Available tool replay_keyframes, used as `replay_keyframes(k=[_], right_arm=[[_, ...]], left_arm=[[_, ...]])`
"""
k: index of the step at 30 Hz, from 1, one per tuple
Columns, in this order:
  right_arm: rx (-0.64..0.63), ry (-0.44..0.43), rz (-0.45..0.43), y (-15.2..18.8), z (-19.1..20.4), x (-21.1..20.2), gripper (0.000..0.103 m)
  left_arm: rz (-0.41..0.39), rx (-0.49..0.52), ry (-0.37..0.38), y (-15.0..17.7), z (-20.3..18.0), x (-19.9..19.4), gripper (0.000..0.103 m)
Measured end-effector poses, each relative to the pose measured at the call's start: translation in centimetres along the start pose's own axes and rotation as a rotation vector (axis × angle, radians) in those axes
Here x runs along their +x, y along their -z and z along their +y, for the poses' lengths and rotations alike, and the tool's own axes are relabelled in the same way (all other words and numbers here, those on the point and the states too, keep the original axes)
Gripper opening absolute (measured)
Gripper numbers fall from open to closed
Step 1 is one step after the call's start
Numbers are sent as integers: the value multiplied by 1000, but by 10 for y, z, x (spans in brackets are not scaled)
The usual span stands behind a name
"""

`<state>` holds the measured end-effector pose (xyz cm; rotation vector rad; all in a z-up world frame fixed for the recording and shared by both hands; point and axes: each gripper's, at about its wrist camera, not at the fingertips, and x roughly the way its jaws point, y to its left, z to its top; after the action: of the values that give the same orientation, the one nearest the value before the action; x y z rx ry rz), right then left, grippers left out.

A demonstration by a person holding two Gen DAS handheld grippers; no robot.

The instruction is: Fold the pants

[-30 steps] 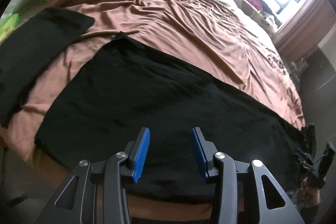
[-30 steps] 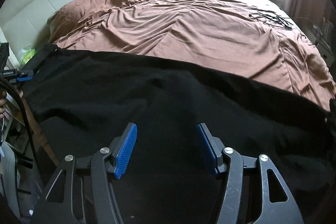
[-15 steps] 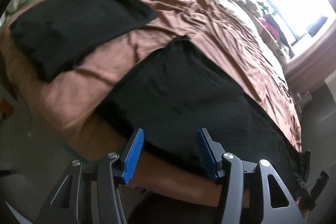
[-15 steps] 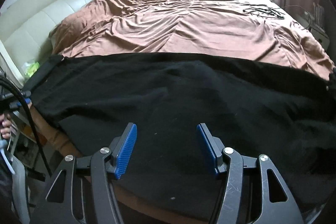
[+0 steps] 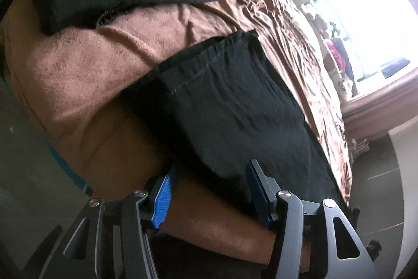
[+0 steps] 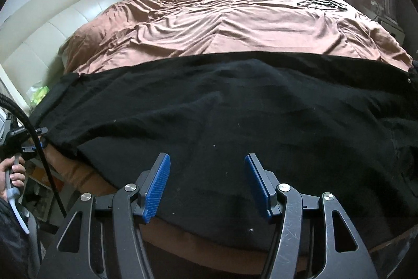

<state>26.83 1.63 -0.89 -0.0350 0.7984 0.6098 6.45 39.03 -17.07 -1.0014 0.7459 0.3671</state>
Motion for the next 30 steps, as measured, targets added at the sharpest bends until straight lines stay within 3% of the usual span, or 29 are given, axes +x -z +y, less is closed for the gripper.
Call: replay_keyframes(k=[9,10,11,12,13,15,24,30], right_arm=[[14,-4,15,0,5,4,57],[16,-5,13,1,4,3,57],[18,-4,12,1,3,2,57],[18,0,11,2,2,2,57],[18,6,10,3,2,1,57],[29,40,-8,2,-2,-4,57],[37,14,-24,3,2,-16,57],[-12,47,78,23,13,16,57]], left_arm=[[-132,-91,103,-17,24,4,56],[-146,-91,104,-17,26,3,48],[-156,-91,86,-17,27,3,25],[-161,-96,60,-18,30,2,11],[-160,-112,75,-20,34,1,7],[-190,-108,95,-22,33,-8,6],[-272,-15,115,-51,-3,-41,4],[-267,-4,116,-60,-10,-39,4]])
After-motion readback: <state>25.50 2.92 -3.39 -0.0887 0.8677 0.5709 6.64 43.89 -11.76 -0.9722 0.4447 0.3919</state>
